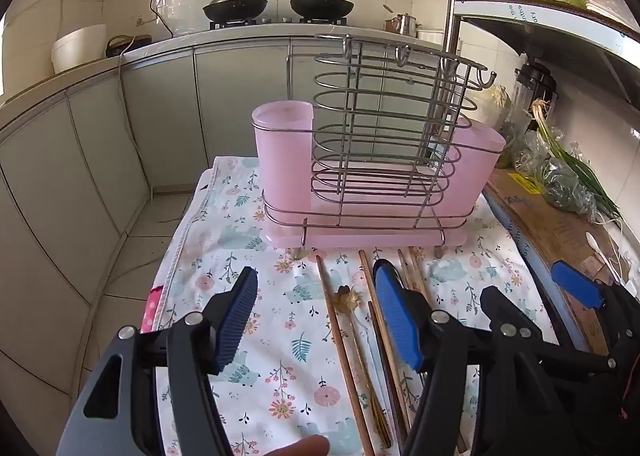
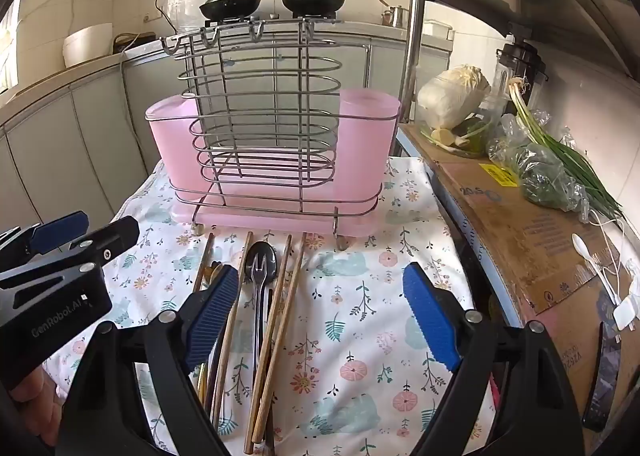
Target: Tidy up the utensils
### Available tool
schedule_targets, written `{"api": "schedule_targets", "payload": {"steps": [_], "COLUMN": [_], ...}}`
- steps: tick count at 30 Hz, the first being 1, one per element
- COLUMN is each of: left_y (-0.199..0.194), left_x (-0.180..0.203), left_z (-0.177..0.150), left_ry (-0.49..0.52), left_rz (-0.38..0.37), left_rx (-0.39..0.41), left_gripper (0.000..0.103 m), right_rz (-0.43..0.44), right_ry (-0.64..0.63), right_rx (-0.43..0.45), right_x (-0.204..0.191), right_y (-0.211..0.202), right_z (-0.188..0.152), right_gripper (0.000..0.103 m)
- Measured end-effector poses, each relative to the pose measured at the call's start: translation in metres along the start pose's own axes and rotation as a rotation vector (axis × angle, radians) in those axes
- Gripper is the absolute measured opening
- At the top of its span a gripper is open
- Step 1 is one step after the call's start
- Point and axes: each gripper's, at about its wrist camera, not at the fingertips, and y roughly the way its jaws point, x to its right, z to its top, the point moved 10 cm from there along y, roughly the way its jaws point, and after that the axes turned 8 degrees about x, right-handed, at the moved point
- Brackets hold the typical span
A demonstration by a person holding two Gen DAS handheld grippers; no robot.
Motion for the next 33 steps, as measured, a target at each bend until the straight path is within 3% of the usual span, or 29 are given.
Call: {"api": "schedule_targets", "payload": {"steps": [33], "left_y": [0.0], "left_x": [0.0], "left_z": [-0.0012], "left_ry": [0.0], "left_rz": [-0.002], "left_rx": [-0.008], "left_gripper": [0.061], "right_rz": [-0.004], "right_ry": [-0.004], "right_rx": [-0.005], "right_x": [0.0], "right_y": [0.0033], "right_z": [-0.0031], "right_gripper": [0.085]}}
